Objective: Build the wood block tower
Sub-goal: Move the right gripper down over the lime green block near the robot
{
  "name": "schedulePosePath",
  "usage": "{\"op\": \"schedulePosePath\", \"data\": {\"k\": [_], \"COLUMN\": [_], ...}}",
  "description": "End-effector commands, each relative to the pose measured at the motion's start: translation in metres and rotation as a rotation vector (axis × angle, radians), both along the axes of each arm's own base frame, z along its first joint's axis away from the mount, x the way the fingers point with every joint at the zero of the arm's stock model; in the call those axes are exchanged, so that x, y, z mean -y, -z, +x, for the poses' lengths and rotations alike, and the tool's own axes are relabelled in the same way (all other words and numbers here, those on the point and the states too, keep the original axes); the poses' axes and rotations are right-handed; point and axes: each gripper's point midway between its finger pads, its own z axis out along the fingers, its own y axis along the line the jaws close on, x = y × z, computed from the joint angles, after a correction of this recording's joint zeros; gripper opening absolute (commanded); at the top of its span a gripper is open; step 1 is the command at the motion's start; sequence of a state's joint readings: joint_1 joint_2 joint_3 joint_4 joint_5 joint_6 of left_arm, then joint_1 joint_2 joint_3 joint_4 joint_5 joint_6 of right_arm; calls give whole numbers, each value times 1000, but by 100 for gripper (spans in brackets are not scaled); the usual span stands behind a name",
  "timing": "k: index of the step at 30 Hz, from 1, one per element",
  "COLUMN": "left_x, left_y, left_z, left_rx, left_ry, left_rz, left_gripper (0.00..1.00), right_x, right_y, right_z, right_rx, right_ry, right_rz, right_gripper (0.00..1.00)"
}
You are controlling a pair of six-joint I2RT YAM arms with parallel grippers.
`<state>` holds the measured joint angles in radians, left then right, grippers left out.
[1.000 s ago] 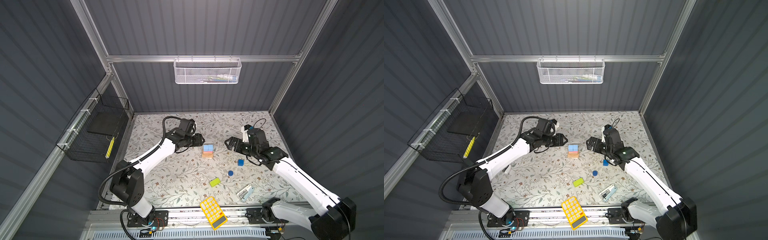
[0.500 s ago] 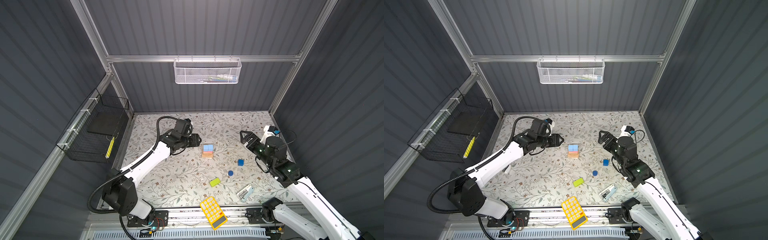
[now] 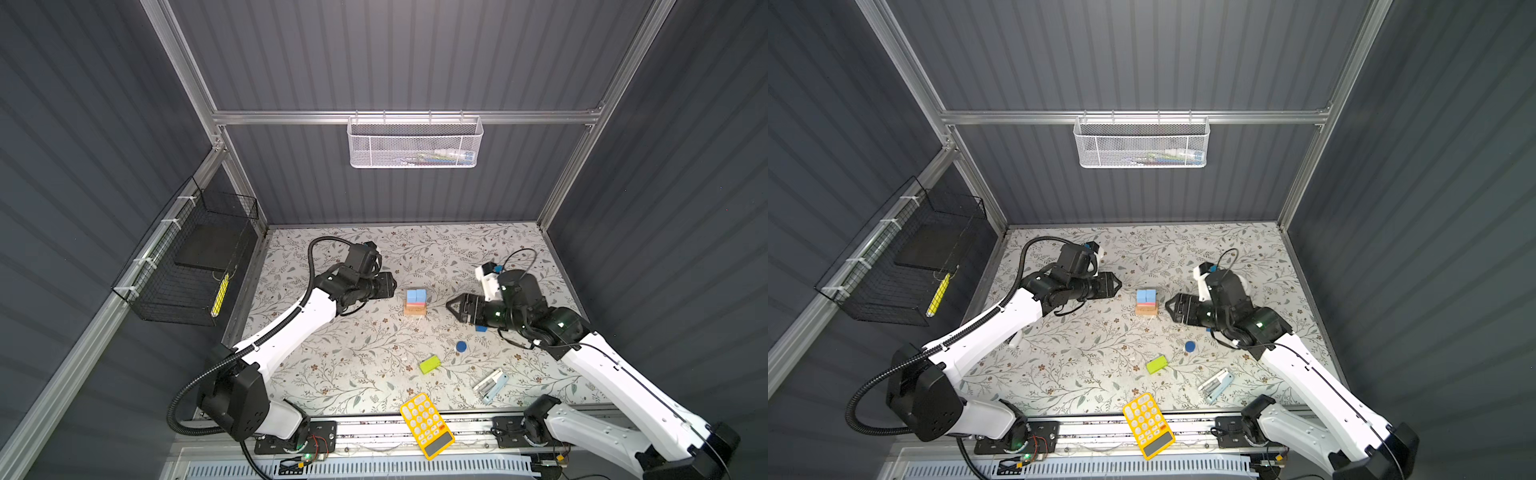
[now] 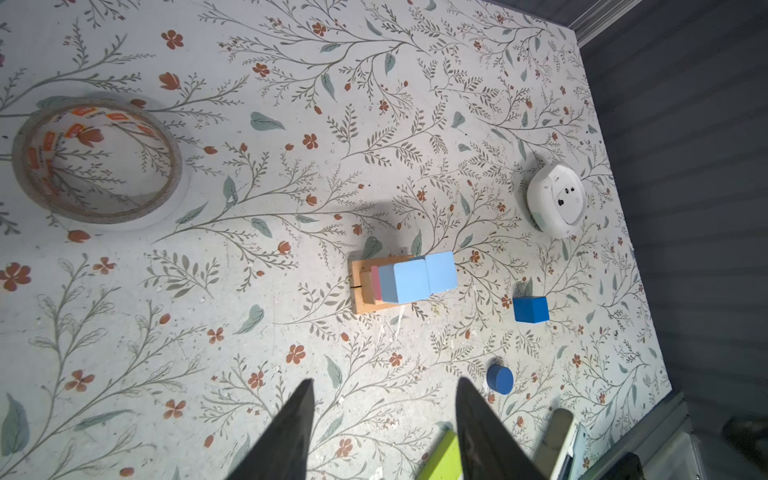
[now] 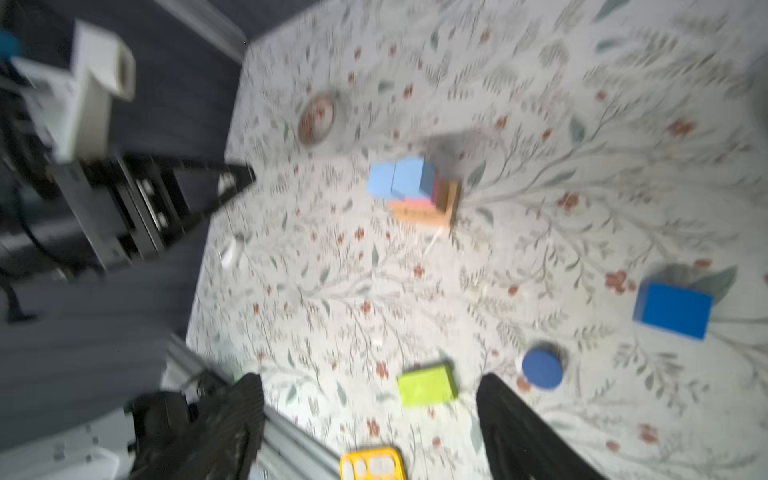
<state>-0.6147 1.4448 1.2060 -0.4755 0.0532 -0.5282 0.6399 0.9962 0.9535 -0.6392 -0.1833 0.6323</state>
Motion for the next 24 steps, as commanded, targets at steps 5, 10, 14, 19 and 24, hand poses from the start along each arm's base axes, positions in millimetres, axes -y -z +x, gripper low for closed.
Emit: {"op": "schedulePosePath", "data": {"k": [5, 10, 14, 19, 24], "left_x": [-20, -29, -34, -39, -42], "left_y": [-6, -11, -13, -12, -15], "left_z": [-7, -10, -12, -15, -16], "left_rx": [33, 48, 55, 52, 59], "left_ry": [-24, -44, -55, -62, -68], "left_rz": [71, 93, 100, 115, 121], "left_gripper": [56, 56, 56, 56, 56], "right_x": [-11, -21, -30, -45, -57], "right_y": [59, 92, 108, 126, 141], "right_z": [-48, -53, -47, -44, -44], "right_rx": [-115, -131, -117, -111, -129], "right_ry": [-135, -181, -196, -223, -260], "right_rz": [-218, -412, -543, -576, -571], "right_gripper": [85, 85, 85, 86, 86]}}
